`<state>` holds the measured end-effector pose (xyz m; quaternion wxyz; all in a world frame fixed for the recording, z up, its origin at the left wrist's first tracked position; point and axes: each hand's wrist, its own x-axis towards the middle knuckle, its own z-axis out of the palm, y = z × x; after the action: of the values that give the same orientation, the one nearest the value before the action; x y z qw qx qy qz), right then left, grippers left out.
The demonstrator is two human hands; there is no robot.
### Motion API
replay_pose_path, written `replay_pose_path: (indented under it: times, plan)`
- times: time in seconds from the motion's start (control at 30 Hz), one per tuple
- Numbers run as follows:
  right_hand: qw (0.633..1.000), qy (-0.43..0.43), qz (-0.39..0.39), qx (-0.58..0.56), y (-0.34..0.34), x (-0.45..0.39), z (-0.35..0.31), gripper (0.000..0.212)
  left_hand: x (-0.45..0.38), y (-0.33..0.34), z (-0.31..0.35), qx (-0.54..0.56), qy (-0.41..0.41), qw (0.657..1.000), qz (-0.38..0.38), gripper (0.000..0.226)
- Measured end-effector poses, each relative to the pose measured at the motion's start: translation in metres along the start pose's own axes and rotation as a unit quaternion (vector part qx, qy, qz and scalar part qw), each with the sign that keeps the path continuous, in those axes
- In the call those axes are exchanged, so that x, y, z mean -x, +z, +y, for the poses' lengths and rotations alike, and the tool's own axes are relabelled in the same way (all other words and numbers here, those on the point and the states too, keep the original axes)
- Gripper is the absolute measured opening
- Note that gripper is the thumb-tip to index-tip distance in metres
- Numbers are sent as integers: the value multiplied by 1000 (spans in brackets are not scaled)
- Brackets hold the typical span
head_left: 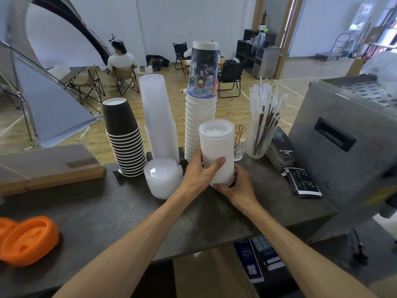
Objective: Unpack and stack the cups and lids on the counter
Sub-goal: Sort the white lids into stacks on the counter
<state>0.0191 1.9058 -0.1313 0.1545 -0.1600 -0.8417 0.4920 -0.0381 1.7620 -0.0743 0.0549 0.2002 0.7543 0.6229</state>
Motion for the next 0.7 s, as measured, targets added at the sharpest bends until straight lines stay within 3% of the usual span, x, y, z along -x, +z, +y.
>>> replay_pose_path:
  times: [0.3, 0.43, 0.57, 0.63, 0.7]
  plan:
    - [999, 3, -18, -43, -2, 5, -4, 85, 2, 0, 7, -11, -13, 1000, -11, 73]
    - [997, -10, -12, -73, -12, 24, -5, 82, 10, -2, 11, 31, 5, 999, -8, 65]
    - [996, -68, 28, -56, -23, 53, -4, 87, 24, -4, 11, 143, 19, 990, -2, 72]
    - [993, -77, 42, -82, -30, 69, -7, 90, 33, -4, 9, 235, -5, 972, 16, 67]
    - [991, -76, 44, -101, -38, 80, -13, 91, 37, -1, 7, 318, -41, 947, 9, 82]
